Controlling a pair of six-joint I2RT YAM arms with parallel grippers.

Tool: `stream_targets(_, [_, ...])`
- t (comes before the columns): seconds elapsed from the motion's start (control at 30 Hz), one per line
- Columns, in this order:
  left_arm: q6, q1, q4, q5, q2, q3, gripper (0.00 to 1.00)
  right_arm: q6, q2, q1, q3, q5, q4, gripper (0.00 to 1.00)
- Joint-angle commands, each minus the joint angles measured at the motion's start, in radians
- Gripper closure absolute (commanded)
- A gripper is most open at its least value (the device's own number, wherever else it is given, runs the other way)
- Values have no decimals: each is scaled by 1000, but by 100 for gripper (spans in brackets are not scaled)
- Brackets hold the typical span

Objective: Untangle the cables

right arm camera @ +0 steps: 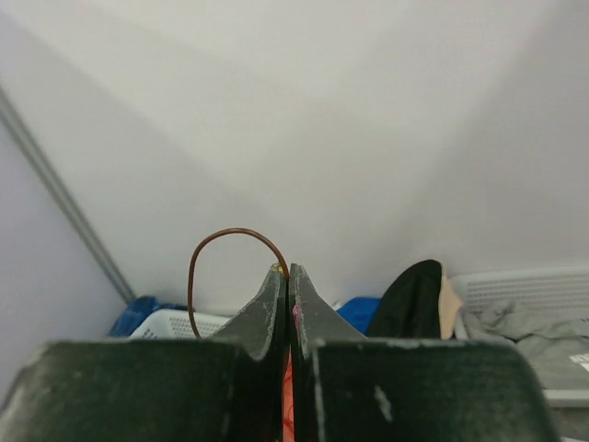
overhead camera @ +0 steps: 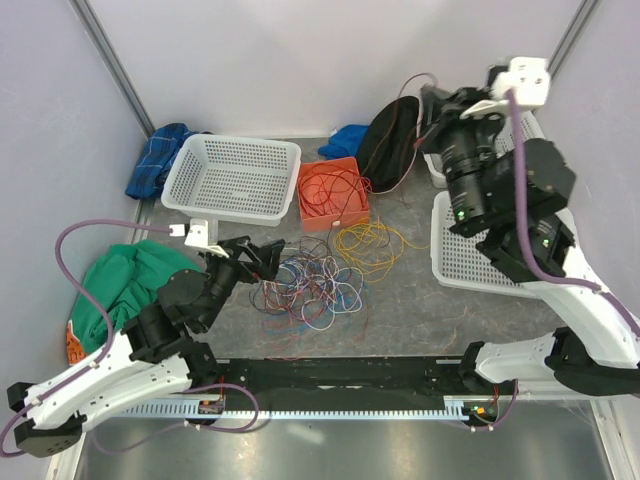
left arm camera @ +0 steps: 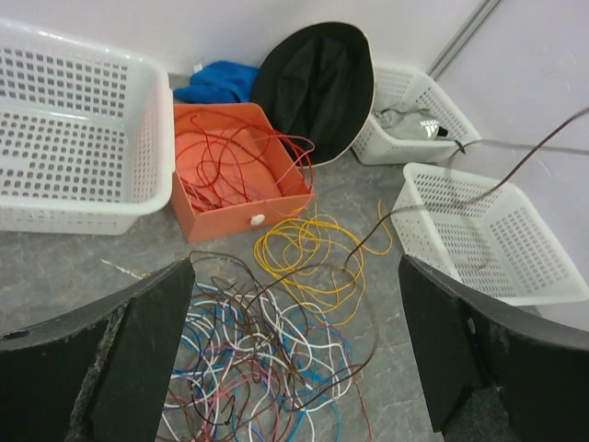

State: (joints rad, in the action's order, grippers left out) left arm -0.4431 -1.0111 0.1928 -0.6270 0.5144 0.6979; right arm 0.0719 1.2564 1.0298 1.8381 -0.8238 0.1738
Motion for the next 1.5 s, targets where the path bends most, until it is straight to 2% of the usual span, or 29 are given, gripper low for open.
stream_targets(0.0, [-83, 2, -27, 10, -7, -29, 0, 80, 3, -27, 120, -159, -22, 100])
stream_targets(0.13, [-123, 2, -62, 33, 6, -70, 0, 101, 12, -28, 197, -205, -34, 100])
stream_targets(0.23, [-169, 0, -76, 62, 21, -100, 0, 112, -14, -27, 228, -181, -123, 100])
stream_targets(0.33, [-213, 2, -79, 81, 42, -118, 0, 98, -25, -27, 236, -161, -131, 100])
stream_targets(0.57, [-269, 2, -72, 119, 82, -130, 0, 184, -22, -28, 110, -283, -137, 100])
stream_targets(0.67, [-285, 0, -69, 139, 87, -144, 0, 184, -20, -65, 63, -304, -143, 100])
stream_targets(0.77, [-307, 2, -66, 153, 81, -166, 0, 151, -23, -134, 8, -307, -143, 100])
stream_targets(0.8, [-312, 0, -64, 156, 79, -178, 0, 129, -20, -195, -2, -287, -131, 100])
stream_targets(0.87, [-322, 0, -64, 170, 76, -187, 0, -7, 6, -279, 6, -246, -2, 100])
stream_targets(0.93, [-327, 2, -64, 182, 76, -198, 0, -136, 44, -425, 26, -132, 158, 100])
stream_targets(0.97, [-330, 0, -66, 187, 76, -201, 0, -246, 55, -474, 30, -86, 197, 100])
stream_targets(1.0, [-330, 0, -56, 191, 72, -207, 1, -280, 58, -561, 23, -55, 223, 100])
stream_targets(1.1, [-342, 0, -39, 197, 58, -225, 1, -334, 51, -679, -20, 3, 222, 100])
stream_targets(1.23, [-350, 2, -41, 201, 18, -253, 1, -362, 49, -777, -65, 12, 231, 100])
stream_targets(1.47, [-352, 2, -46, 214, 7, -270, 1, -435, -40, -882, -259, 49, 230, 100])
